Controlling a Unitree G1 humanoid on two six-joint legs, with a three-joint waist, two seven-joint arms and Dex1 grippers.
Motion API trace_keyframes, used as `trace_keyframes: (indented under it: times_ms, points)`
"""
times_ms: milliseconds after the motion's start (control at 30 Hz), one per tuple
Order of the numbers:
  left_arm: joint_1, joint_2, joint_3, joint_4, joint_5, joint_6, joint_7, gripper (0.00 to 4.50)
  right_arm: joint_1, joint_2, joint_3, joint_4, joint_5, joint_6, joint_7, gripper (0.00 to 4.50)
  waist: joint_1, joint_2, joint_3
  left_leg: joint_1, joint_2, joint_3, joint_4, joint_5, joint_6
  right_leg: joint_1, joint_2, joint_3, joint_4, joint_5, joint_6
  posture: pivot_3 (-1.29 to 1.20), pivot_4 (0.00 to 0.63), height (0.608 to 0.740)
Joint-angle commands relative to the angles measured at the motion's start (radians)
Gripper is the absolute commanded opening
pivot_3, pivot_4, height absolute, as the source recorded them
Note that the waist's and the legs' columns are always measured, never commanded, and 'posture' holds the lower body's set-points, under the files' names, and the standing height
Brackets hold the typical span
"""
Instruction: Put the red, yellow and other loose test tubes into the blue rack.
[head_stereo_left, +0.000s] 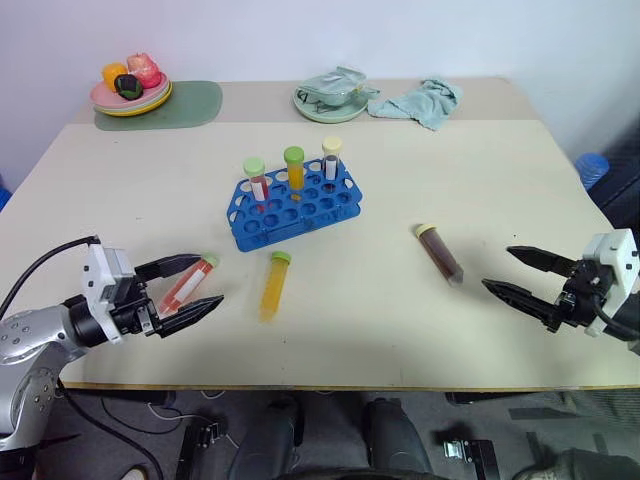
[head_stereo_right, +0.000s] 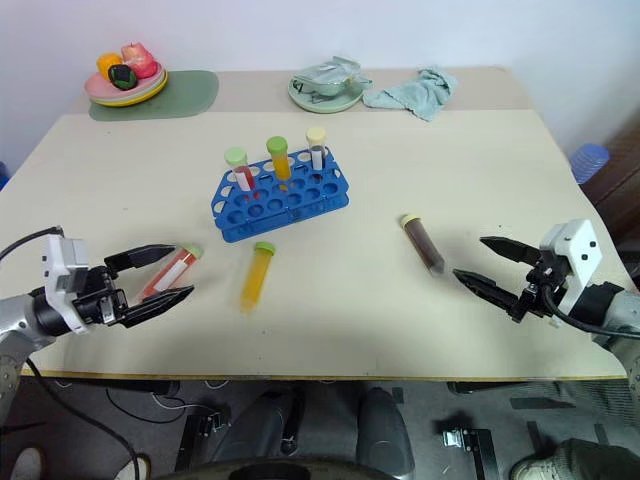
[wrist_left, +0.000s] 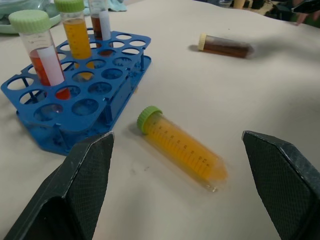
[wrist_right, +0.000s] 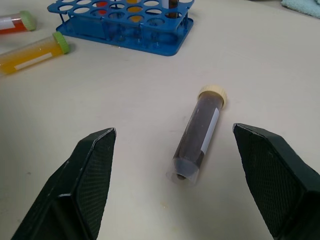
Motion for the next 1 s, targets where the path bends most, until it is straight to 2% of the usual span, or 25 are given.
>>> trace_keyframes:
  times_ms: [33, 533, 600, 733, 800, 933, 1000]
  points:
    - [-0.003, 0.016, 0.019, -0.022, -0.003, -0.007, -0.009, 4.19, -0.015, -0.004, -0.022, -0.019, 0.011, -0.003, -0.006, 3.83, 0.0, 0.0, 0.0, 0.0, 0.0, 0.0, 0.0, 0.0, 0.0, 0.0, 0.0, 0.0, 0.0, 0.0, 0.0, 0.0, 0.15, 0.74]
    - [-0.054, -0.004, -0.027, -0.062, -0.015, 0.021, 0.028, 4.19, -0.094, 0.014, 0.067, -0.047, -0.018, 0.06, -0.125, 3.83, -0.002, 0.0, 0.0, 0.0, 0.0, 0.0, 0.0, 0.0, 0.0, 0.0, 0.0, 0.0, 0.0, 0.0, 0.0, 0.0, 0.15, 0.74]
    - [-0.067, -0.012, -0.044, -0.072, -0.009, 0.028, 0.043, 4.19, -0.133, 0.005, 0.092, -0.06, 0.011, 0.14, -0.17, 3.83, -0.002, 0.0, 0.0, 0.0, 0.0, 0.0, 0.0, 0.0, 0.0, 0.0, 0.0, 0.0, 0.0, 0.0, 0.0, 0.0, 0.15, 0.74]
    - [-0.107, -0.037, -0.093, -0.077, -0.002, 0.031, 0.058, 4.19, -0.256, -0.055, 0.14, -0.072, 0.062, 0.404, -0.291, 3.83, -0.002, 0.0, 0.0, -0.001, 0.0, 0.0, 0.0, 0.0, 0.0, -0.001, 0.0, 0.0, 0.0, 0.0, 0.0, 0.0, 0.15, 0.74]
    - [-0.136, -0.056, -0.131, -0.071, 0.012, 0.024, 0.066, 4.19, -0.349, -0.111, 0.212, -0.064, 0.037, 0.524, -0.34, 3.83, -0.002, 0.001, 0.001, -0.001, 0.0, 0.0, 0.0, 0.0, 0.0, -0.001, 0.0, 0.0, 0.0, 0.0, 0.0, 0.0, 0.15, 0.74]
    - [-0.183, -0.078, -0.177, -0.073, 0.002, 0.037, 0.064, 4.19, -0.603, -0.162, 0.362, 0.049, 0.107, 0.734, -0.258, 3.83, -0.006, 0.001, 0.001, -0.001, 0.0, 0.0, 0.0, 0.0, 0.0, -0.003, 0.0, 0.0, 0.0, 0.0, 0.0, 0.0, 0.15, 0.74]
    - [-0.213, -0.093, -0.201, -0.064, 0.006, 0.037, 0.069, 4.19, -0.722, -0.155, 0.435, 0.126, 0.081, 0.817, -0.268, 3.83, -0.005, 0.001, 0.001, -0.002, 0.001, 0.0, 0.0, 0.0, 0.0, -0.003, 0.0, 0.0, 0.0, 0.0, 0.0, 0.0, 0.15, 0.74]
